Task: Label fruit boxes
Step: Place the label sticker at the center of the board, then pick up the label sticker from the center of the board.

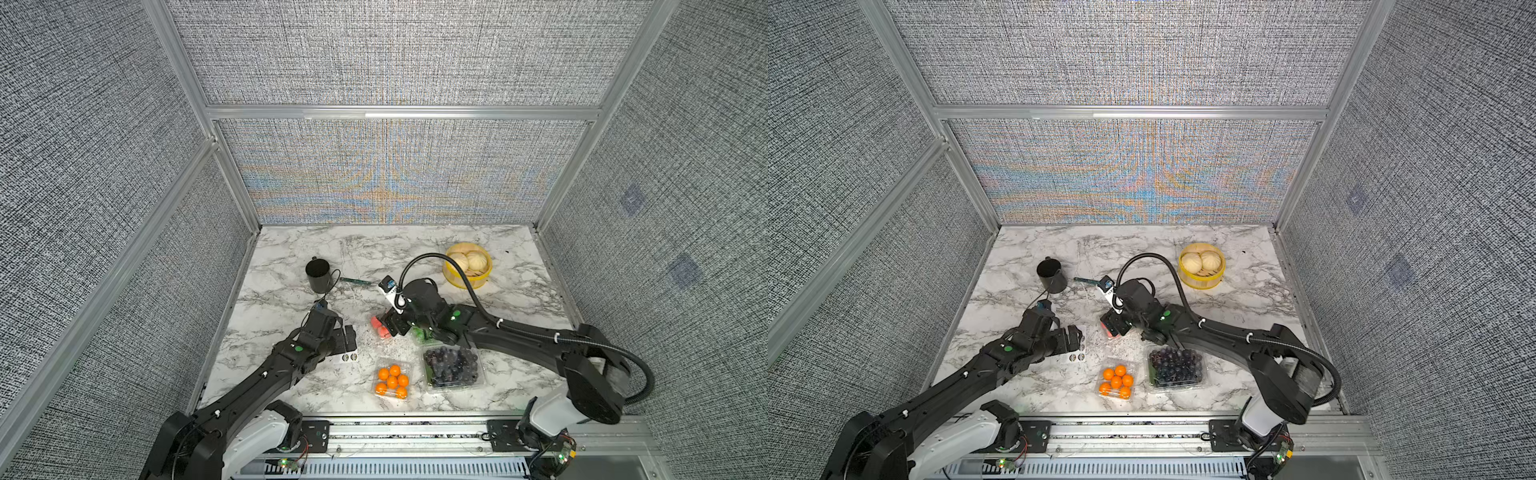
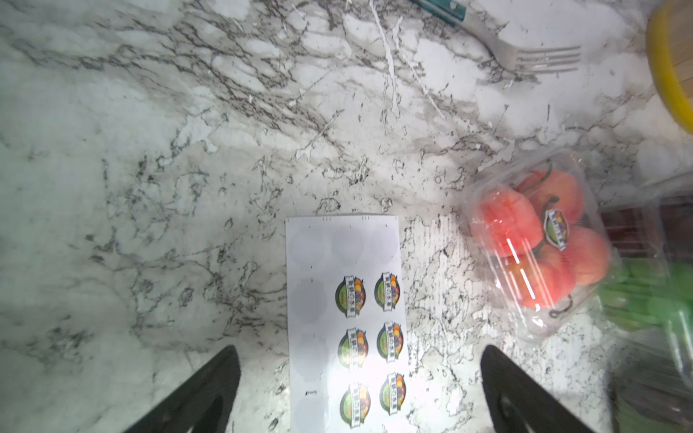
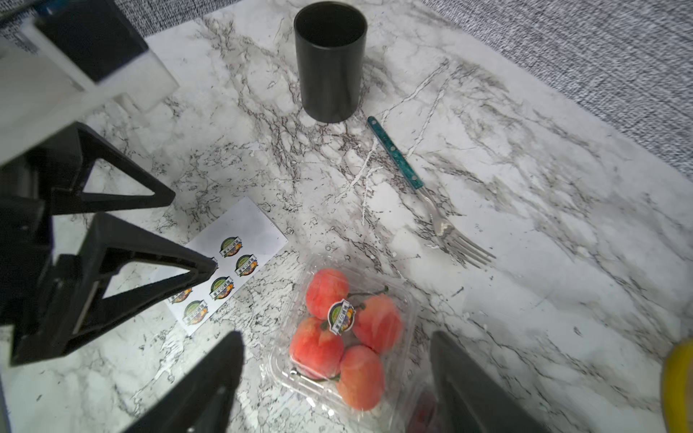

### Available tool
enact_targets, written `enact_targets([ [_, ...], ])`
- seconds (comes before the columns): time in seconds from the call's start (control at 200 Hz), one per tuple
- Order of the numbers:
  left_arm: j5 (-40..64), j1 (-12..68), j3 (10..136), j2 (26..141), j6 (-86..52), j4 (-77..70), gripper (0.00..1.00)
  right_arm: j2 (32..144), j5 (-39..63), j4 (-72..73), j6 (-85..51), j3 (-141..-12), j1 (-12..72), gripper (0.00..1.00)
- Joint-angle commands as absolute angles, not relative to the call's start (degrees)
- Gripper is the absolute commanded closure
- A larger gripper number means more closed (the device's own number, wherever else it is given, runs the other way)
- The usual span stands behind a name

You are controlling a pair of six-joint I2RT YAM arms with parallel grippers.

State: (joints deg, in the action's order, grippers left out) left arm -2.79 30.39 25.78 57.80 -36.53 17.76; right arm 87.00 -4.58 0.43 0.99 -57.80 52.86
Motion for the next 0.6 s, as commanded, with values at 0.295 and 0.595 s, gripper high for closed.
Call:
enact_targets([
  [0.295,-6.0,35.6,31.2,71.7,-38.6,19.8,0.0,75.5,-8.5,8.0,0.3,-46.0,52.2,0.01],
  [0.595,-9.6,35.8,32.7,74.3,-38.6,23.9,0.0,73.8,-7.8,7.4,1.8,-44.0,51.8,0.01],
])
